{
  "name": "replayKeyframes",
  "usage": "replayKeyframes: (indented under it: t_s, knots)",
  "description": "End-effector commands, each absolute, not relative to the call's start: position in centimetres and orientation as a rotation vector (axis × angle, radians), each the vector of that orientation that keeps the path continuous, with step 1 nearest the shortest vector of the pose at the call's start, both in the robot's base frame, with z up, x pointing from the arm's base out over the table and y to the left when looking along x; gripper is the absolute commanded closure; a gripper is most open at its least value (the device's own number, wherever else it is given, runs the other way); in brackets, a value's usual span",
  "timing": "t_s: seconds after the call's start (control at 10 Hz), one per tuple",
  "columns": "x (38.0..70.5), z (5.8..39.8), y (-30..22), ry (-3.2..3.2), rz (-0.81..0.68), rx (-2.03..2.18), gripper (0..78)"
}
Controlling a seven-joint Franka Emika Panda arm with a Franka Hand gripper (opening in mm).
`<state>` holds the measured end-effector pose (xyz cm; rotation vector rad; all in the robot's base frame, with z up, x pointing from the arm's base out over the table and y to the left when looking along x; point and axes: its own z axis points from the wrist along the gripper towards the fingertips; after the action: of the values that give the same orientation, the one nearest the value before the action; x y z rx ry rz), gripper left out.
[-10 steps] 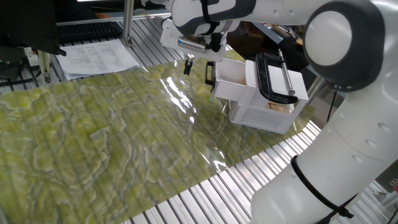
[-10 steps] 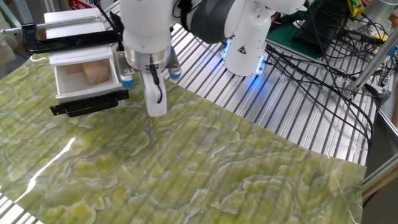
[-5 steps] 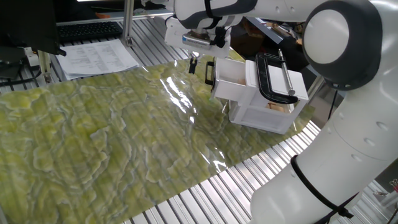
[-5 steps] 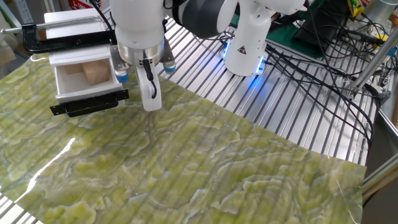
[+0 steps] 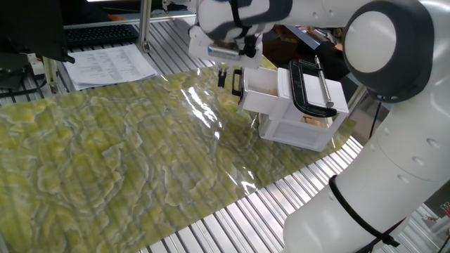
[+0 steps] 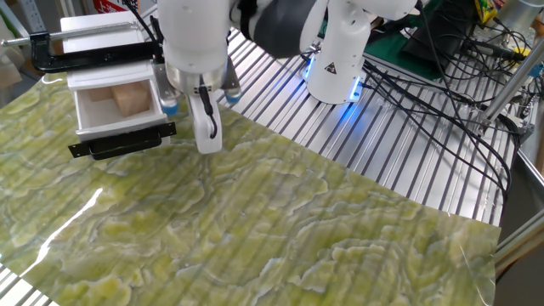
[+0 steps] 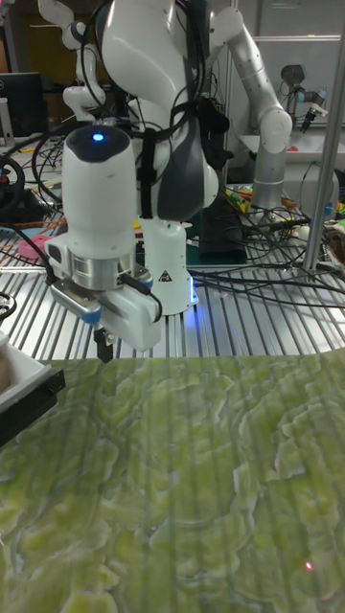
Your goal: Grasp the handle and close the drawer
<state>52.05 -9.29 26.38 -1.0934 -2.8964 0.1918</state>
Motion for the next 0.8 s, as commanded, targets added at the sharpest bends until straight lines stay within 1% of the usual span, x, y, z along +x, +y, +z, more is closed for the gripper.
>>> replayKeyframes:
  t_s: [0.1,0.4,0.8]
  knots:
    - [51.6,25.4,-10.7,-2.899,0.247,-1.112,77.6]
    - [51.1,26.0,-12.0,-2.898,0.229,-1.089,77.6]
    - [51.2,25.6,-13.1,-2.905,0.225,-1.078,77.6]
